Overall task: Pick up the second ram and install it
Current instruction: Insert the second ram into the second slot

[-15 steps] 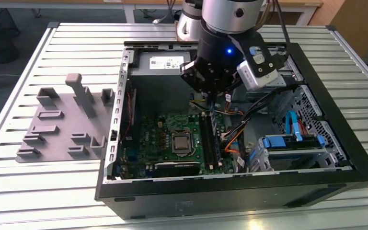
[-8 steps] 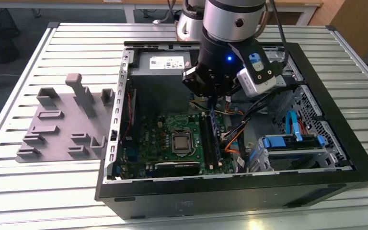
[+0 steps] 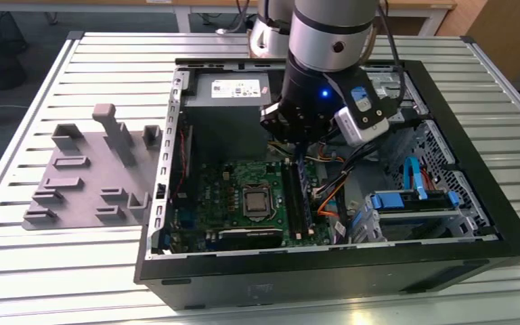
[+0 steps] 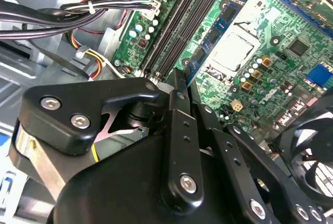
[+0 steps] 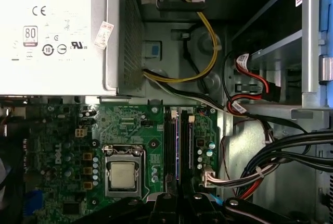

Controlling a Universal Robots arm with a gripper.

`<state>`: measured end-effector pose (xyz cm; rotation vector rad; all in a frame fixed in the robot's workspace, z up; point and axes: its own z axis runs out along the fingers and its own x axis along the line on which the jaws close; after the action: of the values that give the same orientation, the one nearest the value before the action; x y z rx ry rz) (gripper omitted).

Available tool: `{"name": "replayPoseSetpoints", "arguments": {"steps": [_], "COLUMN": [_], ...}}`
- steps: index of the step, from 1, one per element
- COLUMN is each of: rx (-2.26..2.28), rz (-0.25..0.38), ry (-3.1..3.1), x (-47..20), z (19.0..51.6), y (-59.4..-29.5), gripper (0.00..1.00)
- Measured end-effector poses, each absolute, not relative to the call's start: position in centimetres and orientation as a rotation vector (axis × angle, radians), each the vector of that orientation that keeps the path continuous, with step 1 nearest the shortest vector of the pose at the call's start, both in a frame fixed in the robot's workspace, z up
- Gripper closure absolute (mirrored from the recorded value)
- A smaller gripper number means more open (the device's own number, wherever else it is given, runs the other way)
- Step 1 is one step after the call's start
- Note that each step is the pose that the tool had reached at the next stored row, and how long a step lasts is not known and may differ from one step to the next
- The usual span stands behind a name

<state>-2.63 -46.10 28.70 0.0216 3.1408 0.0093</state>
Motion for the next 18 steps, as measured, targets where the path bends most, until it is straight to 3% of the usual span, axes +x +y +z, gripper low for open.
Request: {"name": "replayPoseSetpoints", "arguments": {"steps": [18], "rx": [0.025], "rz": [0.009], "ry": [3.143], "x": [-2.7], "z": [26.7], "y": [-46.1], "gripper": [0.86]}}
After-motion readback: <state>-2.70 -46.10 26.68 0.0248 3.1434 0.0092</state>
